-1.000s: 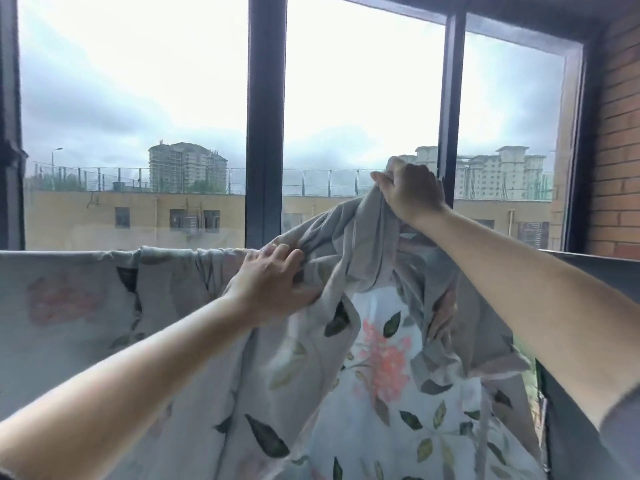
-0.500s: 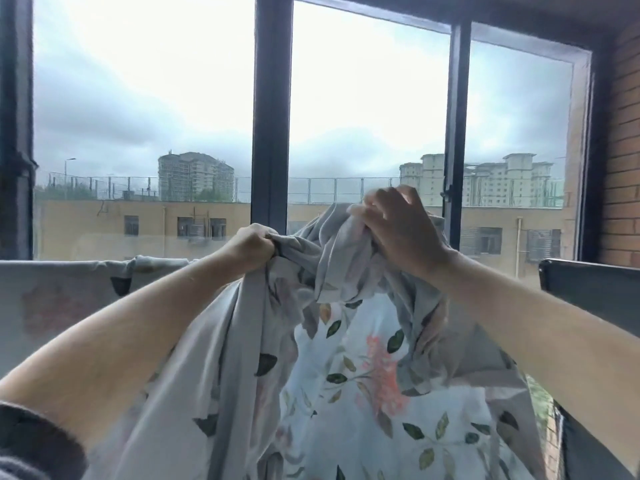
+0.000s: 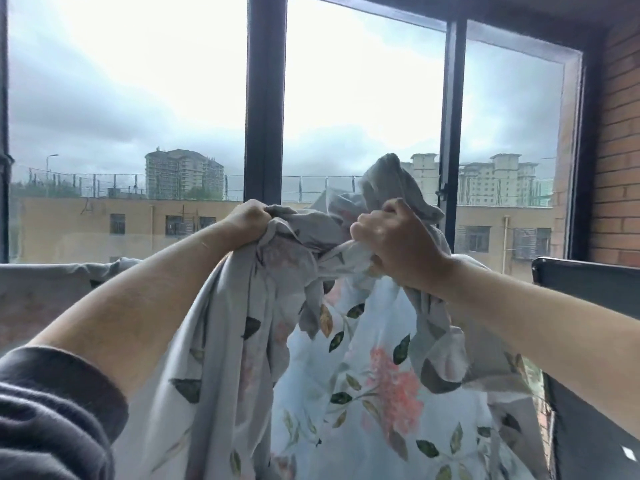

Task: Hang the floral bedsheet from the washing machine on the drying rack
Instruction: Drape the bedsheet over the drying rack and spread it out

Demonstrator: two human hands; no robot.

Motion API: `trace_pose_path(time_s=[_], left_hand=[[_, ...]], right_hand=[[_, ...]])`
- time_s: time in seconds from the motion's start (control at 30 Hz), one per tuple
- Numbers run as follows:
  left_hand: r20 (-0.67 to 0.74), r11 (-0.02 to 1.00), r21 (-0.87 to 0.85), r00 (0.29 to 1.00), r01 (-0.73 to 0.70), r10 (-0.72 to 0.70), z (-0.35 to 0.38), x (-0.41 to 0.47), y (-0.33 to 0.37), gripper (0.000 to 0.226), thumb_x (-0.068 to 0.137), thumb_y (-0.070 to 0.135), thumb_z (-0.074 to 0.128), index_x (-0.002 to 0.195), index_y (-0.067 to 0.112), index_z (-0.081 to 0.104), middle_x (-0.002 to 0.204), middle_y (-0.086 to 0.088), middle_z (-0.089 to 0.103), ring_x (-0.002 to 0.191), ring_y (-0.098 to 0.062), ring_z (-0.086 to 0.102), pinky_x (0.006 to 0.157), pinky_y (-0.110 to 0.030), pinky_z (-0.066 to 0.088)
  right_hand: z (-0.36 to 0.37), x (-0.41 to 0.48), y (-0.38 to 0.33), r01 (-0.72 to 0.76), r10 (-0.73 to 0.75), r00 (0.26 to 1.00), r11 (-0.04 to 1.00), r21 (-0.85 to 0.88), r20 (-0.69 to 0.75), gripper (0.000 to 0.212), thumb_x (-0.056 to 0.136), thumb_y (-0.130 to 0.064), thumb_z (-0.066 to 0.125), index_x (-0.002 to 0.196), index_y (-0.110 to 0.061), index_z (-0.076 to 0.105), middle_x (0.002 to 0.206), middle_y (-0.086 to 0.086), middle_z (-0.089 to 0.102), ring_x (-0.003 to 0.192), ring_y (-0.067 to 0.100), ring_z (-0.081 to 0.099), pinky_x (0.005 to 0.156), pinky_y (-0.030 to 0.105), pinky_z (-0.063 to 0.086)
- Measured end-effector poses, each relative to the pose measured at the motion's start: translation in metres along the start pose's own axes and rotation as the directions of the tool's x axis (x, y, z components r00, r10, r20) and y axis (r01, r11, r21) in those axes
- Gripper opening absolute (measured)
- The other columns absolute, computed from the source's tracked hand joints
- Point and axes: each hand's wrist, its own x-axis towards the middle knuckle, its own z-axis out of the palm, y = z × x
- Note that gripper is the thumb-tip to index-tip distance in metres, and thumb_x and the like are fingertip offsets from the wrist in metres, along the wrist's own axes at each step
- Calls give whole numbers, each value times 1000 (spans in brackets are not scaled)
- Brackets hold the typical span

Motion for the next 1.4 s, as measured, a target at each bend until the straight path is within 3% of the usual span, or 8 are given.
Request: trace_pose_path(time_s=[0.13,0.3,0.5,0.63,0.77,1.0,1.27,1.4], left_hand=[[-130,978,206,991,-7,34,6,-2,-4,24,87,17,56,104,11,71,96,-12,68,90,-28,60,72,-27,41],[-124,945,325,991,-13,56,18,-4,-5,28,82,10,52,104,14,68,99,-18,67,89,-32,60,70,-31,43],[-96,921,381,986,-88,134,31,-10,5,34,87,20,48,113,32,66,97,-2,65,92,-25,60,73,-29,43],[25,970,171,985,-172,171,40,-32,11,30,87,9,42,109,20,60,108,-10,66,102,-29,59,82,-32,45],[75,909,286,953,-303,294,66,-84,9,44,81,20,50,125,25,47,118,-5,61,106,-27,55,84,-36,43],[245,813,377,895,-443,374,136,-154,-20,72,71,31,58,136,26,29,126,2,44,110,-25,53,79,-38,48],[247,710,432,830,-556,500,158,-157,-35,47,69,53,57,104,22,53,138,0,30,126,-26,35,89,-39,43],[330,886,198,879,-419,343,157,-163,-28,40,80,29,62,111,24,37,104,0,51,86,-26,57,63,-33,44]], right_hand=[[-29,7,34,-514,519,850,779,358,90,11,85,-4,56,89,-13,52,66,-5,56,56,18,57,53,27,48],[-73,35,82,-650,784,618,553,521,-62,29,96,-12,37,69,-24,35,63,-8,39,51,-1,35,43,8,30],[-62,-7,68,-651,660,730,594,473,177,30,99,-22,42,83,1,50,63,5,46,52,14,43,43,18,33],[-54,-41,48,-720,618,666,387,576,417,22,95,-9,46,79,-16,59,69,-1,59,62,12,57,53,21,49],[-42,-84,14,-850,444,507,116,513,739,27,86,1,38,89,-1,65,83,8,64,83,21,60,71,21,49],[-38,-145,-33,-941,-193,17,327,80,981,44,73,-14,66,117,-18,62,102,2,68,91,11,64,76,25,54],[-38,-143,-23,-982,533,178,148,116,827,10,86,-20,59,92,-22,66,95,3,69,80,15,62,65,25,47],[-31,-147,-26,-992,550,68,130,-4,832,38,89,-31,59,124,-18,52,116,3,57,101,19,54,82,28,40]])
